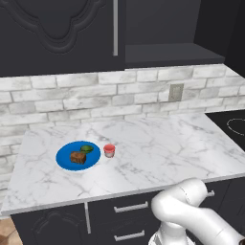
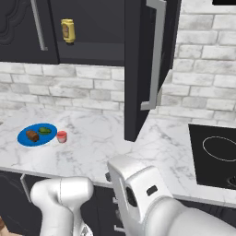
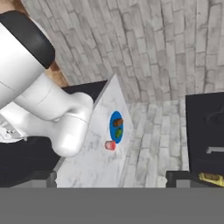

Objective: Pick the avocado and bread from the counter and place them on the plate. Then pick the jam from the cabinet and place it next to the plate. Lastly close the cabinet door.

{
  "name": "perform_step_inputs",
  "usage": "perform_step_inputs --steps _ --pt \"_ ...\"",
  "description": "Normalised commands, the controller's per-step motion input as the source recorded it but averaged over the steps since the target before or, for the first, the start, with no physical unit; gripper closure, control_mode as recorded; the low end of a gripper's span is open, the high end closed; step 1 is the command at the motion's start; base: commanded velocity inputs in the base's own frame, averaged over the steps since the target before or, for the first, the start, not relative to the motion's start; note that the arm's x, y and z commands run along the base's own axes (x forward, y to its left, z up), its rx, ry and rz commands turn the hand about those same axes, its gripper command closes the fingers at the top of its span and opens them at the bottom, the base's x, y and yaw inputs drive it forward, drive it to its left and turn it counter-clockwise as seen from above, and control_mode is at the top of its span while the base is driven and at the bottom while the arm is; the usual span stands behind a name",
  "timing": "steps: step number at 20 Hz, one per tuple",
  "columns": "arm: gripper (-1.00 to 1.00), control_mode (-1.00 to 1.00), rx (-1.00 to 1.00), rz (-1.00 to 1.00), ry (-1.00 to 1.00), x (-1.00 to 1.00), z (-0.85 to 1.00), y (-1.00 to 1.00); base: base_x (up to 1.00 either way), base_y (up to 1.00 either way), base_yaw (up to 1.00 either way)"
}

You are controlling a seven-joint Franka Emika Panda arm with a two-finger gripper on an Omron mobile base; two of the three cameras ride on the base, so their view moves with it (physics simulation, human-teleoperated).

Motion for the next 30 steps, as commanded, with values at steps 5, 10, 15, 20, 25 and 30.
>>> perform_step_inputs --steps 5,10,15,20,25,30 --pt "-1.0 -1.0 0.04 0.02 -0.05 0.0 0.0 -0.26 0.0 0.0 0.0" --pt "-1.0 -1.0 0.06 0.08 -0.04 0.01 0.0 -0.17 0.0 0.0 0.0" --pt "-1.0 -1.0 0.05 0.09 -0.01 0.13 0.07 -0.04 0.0 0.0 0.0" --pt "-1.0 -1.0 0.04 0.1 0.0 0.24 0.13 0.0 0.0 0.0 0.0" --pt "-1.0 -1.0 0.05 0.12 0.0 0.25 0.0 -0.13 0.0 0.0 0.0" --pt "-1.0 -1.0 0.08 0.12 0.0 0.33 0.0 -0.2 0.0 0.0 0.0"
